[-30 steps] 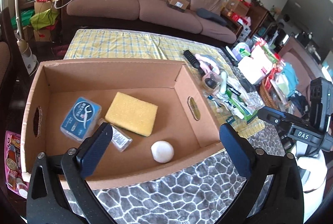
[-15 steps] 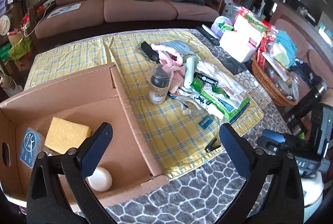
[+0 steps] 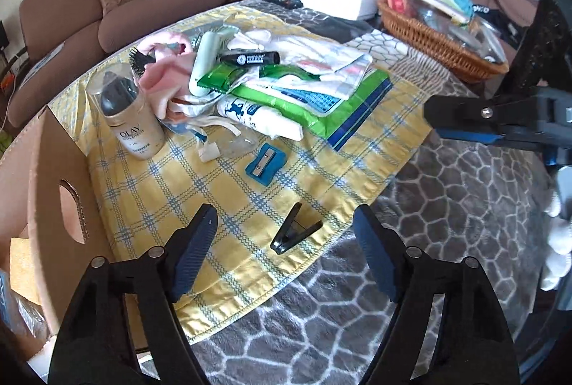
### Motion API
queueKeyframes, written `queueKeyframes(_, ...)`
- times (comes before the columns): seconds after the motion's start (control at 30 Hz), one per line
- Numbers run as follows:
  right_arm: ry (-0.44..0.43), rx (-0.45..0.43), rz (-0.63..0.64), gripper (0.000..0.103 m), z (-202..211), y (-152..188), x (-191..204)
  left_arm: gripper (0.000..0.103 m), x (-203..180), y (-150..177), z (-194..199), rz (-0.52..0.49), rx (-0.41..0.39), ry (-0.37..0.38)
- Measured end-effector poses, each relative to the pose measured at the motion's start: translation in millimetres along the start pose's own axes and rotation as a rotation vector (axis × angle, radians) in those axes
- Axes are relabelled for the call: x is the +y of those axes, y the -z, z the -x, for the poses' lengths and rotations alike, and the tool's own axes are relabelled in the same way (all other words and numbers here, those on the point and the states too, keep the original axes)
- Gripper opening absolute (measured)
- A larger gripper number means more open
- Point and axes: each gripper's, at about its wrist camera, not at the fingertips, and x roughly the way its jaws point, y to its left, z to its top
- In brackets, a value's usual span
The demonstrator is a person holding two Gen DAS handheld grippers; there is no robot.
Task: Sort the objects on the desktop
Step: 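Reach the left gripper to the small black item on the cloth and grasp it, then place the black item in the box while the right gripper grasps a blue sharpener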
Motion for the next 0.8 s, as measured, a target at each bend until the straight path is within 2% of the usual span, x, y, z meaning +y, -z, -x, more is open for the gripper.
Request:
queueKeyframes(0.07, 0.000, 0.008, 0.009, 0.060, -1, 1, 1, 0.068, 1, 4, -16, 0.005, 0.011, 0.003)
queueKeyframes(0.13, 0.001, 0.020, 0.018, 0.060, -4, 1, 3, 0.048, 3, 11, -28, 0.013, 0.022, 0.014)
queueKeyframes(0.17, 0.002, 0.026, 0.023, 0.060, -6, 1, 4, 0.031, 5, 14, -32, 0.024, 0.025, 0.029)
queueKeyframes(0.23, -0.001, 0.032, 0.035, 0.060, -9, 2, 7, 0.024, 10, 19, -31, 0.055, -0.006, 0.036)
queueKeyframes(0.37, 0.006, 0.039, 0.077, 0.060, -15, 4, 18, 0.024, 23, 22, -23, 0.122, -0.020, 0.095)
queueKeyframes(0.43, 0.018, 0.046, 0.113, 0.059, -19, 6, 24, 0.024, 27, 20, -6, 0.140, -0.040, 0.127)
queueKeyframes(0.53, 0.033, 0.065, 0.188, 0.055, -28, 13, 36, 0.024, 37, 16, 39, 0.162, -0.104, 0.193)
queueKeyframes(0.6, 0.013, 0.082, 0.226, 0.051, -37, 18, 44, 0.024, 47, 13, 72, 0.164, -0.151, 0.224)
queueKeyframes(0.67, -0.002, 0.096, 0.284, 0.049, -50, 23, 57, 0.024, 63, 11, 101, 0.179, -0.182, 0.235)
queueKeyframes(0.8, 0.054, 0.138, 0.433, 0.047, -93, 28, 84, 0.024, 102, 14, 138, 0.240, -0.207, 0.227)
